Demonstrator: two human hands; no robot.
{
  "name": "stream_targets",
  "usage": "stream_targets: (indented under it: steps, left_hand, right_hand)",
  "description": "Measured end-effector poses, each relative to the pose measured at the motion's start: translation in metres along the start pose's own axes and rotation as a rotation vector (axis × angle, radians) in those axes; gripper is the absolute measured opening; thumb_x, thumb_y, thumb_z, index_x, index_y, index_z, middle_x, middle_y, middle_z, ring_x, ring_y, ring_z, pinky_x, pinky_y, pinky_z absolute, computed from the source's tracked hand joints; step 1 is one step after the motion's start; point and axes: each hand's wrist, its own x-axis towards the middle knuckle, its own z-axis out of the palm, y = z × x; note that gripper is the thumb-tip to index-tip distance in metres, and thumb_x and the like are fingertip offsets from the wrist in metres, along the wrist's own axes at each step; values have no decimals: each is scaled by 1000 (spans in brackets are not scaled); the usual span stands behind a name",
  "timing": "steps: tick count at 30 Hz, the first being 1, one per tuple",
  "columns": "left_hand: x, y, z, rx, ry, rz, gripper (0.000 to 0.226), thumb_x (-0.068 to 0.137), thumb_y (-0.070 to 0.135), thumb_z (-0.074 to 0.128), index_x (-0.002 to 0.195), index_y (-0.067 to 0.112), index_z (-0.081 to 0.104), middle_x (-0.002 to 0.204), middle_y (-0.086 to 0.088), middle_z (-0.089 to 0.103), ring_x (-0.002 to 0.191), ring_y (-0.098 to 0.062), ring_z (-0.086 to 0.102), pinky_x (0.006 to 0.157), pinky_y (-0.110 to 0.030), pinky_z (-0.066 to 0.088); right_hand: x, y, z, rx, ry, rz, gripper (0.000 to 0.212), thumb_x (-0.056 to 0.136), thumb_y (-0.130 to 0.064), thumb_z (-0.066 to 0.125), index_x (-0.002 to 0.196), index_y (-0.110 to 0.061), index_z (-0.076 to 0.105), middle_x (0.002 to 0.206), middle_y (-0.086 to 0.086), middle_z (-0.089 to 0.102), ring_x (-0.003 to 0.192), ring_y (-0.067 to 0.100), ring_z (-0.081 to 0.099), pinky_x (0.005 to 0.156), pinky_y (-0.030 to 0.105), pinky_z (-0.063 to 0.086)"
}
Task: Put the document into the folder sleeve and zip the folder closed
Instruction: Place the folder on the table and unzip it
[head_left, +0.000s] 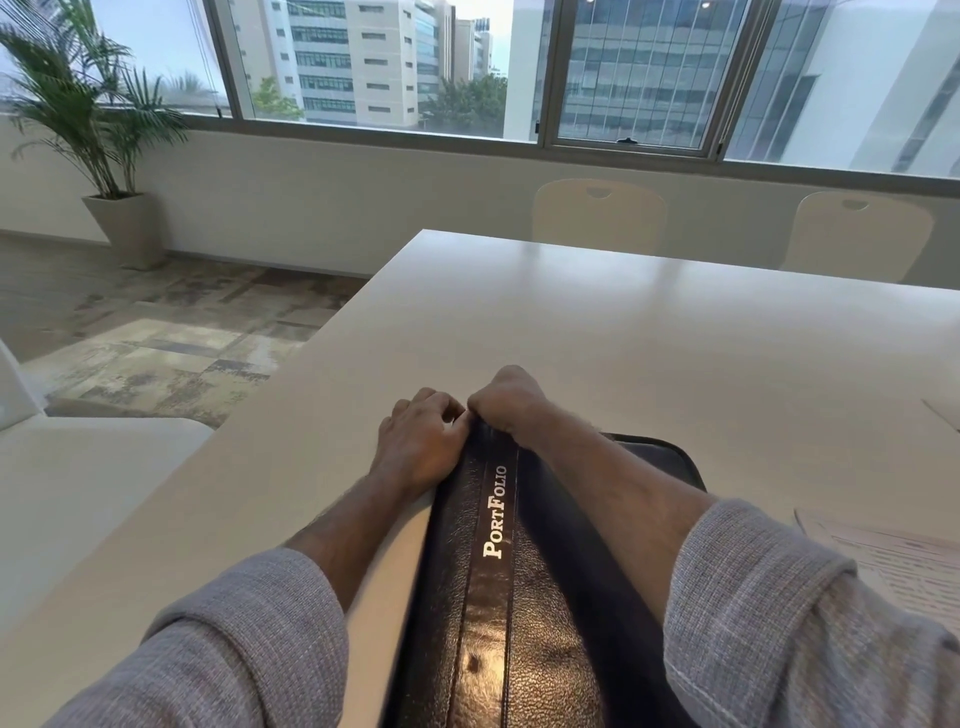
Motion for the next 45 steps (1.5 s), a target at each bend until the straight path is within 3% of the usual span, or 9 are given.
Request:
stream_targets:
  steps: [11, 15, 17, 19, 21, 24, 31, 39, 45]
  left_hand:
    - [-1, 1, -1, 13, -12, -20, 27, 99, 46, 43, 103, 26, 60, 109, 8, 55, 107, -15, 45, 94, -39, 36]
    - [0, 0, 0, 8, -11, -23, 24, 100, 45, 42, 99, 28, 59, 105, 10, 53, 104, -14, 43, 90, -36, 32]
    - [1, 0, -1, 9, -11, -28, 22, 101, 41, 40, 97, 27, 56, 104, 8, 52, 104, -15, 44, 90, -36, 32]
    - [2, 0, -1, 1, -14, -38, 21, 102, 38, 38, 96, 26, 55, 103, 6, 52, 104, -17, 44, 91, -36, 33]
    - [0, 0, -2, -5, -7, -40, 21, 103, 36, 38, 96, 25, 54, 103, 6, 52, 104, -17, 44, 91, -35, 32]
    - [-1, 0, -3, 2, -7, -32, 20, 103, 35, 38, 97, 24, 54, 105, 4, 52, 104, -17, 43, 95, -38, 34]
    - [-3, 3, -6, 13, -13, -28, 23, 103, 36, 38, 95, 23, 54, 107, 1, 56, 106, -19, 45, 99, -41, 36]
    - [-2, 1, -4, 12, -14, -38, 24, 103, 37, 39, 94, 22, 56, 105, 2, 55, 104, -18, 45, 97, -40, 36]
    - [1, 0, -2, 30, -18, -40, 25, 103, 38, 40, 93, 23, 57, 103, 4, 55, 103, -18, 45, 93, -38, 35]
  right_hand:
    - [1, 0, -4, -109, 18, -26, 15, 67, -10, 66, 55, -8, 56, 55, 2, 56, 50, 17, 55, 44, 22, 37]
    - [2, -2, -4, -102, 7, -15, 16, 67, -10, 65, 54, -9, 55, 51, 1, 54, 48, 17, 53, 45, 23, 37]
    - [3, -7, -2, -33, -41, -7, 22, 70, -6, 63, 51, -10, 52, 44, 1, 50, 40, 16, 49, 40, 21, 36]
    - [2, -12, 0, 20, -102, -5, 23, 75, -3, 61, 55, -9, 52, 50, 3, 51, 44, 17, 50, 43, 22, 40]
    - [1, -14, 1, 2, -137, -8, 20, 78, -5, 61, 59, -8, 54, 57, 4, 53, 53, 19, 54, 48, 24, 43]
    - [2, -10, -3, -54, -155, 11, 18, 78, -8, 61, 62, -9, 54, 58, 5, 54, 49, 17, 52, 44, 20, 40]
    - [6, 16, -24, -231, -87, 3, 13, 76, -9, 63, 64, -7, 58, 71, 8, 61, 66, 22, 59, 55, 26, 44]
    - [1, 66, -68, -238, 19, 99, 23, 75, -8, 63, 56, -9, 50, 57, 5, 47, 60, 22, 47, 54, 26, 36]
    - [-8, 99, -95, -149, 136, 177, 22, 69, -12, 66, 54, -7, 52, 52, 6, 50, 55, 24, 50, 55, 28, 39]
